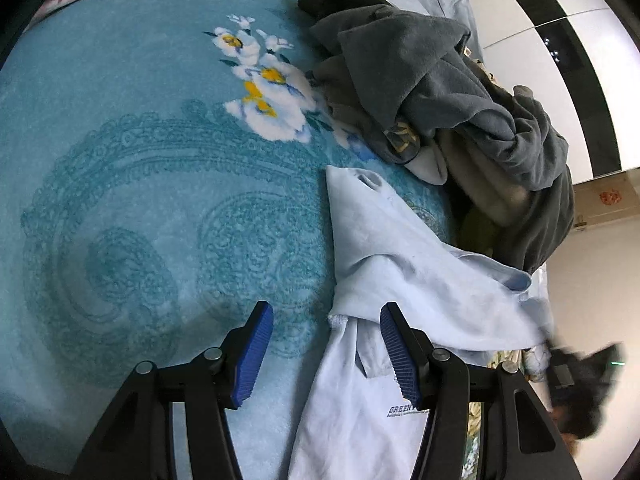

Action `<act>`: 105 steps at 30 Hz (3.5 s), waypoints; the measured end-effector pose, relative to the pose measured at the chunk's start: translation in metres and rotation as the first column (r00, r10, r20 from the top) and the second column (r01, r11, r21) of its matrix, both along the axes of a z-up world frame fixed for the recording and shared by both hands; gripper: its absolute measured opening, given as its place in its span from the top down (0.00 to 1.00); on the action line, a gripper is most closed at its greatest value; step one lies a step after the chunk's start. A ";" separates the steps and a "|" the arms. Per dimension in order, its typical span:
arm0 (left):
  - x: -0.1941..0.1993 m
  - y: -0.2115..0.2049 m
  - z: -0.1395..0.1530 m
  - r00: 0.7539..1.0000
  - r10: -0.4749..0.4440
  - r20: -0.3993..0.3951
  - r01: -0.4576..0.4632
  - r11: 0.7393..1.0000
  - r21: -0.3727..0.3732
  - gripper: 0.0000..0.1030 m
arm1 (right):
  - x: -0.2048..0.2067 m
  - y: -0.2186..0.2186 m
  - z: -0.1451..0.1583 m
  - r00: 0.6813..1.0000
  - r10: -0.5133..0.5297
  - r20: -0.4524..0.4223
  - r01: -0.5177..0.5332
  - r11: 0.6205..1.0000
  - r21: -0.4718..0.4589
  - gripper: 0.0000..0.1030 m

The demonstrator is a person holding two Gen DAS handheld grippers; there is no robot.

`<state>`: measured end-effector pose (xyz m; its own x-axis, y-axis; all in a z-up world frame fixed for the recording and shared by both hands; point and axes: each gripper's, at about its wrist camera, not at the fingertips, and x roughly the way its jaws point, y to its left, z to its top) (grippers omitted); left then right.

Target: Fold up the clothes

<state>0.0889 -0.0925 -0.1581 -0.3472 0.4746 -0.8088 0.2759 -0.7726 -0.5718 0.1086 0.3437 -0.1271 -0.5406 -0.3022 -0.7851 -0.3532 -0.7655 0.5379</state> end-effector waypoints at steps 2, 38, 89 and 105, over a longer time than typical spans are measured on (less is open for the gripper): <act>0.001 -0.001 -0.001 1.000 0.009 0.005 -0.009 1.000 0.005 0.42 | 0.009 0.010 -0.013 0.999 -0.042 0.023 0.043 0.999 -0.016 0.96; -0.079 0.028 0.031 0.981 -0.012 -0.194 0.005 0.999 -0.038 0.95 | -0.048 0.029 0.052 0.990 0.127 -0.056 -0.121 0.988 0.098 0.95; 0.088 0.042 0.106 0.957 -0.107 -0.270 0.068 0.986 -0.150 0.95 | 0.086 0.043 0.054 0.999 -0.040 0.023 0.042 0.993 -0.110 0.98; 0.100 0.061 0.080 0.986 -0.151 0.066 0.157 0.982 -0.101 0.49 | 0.174 0.058 -0.032 0.950 0.053 0.306 -0.035 0.997 -0.063 0.98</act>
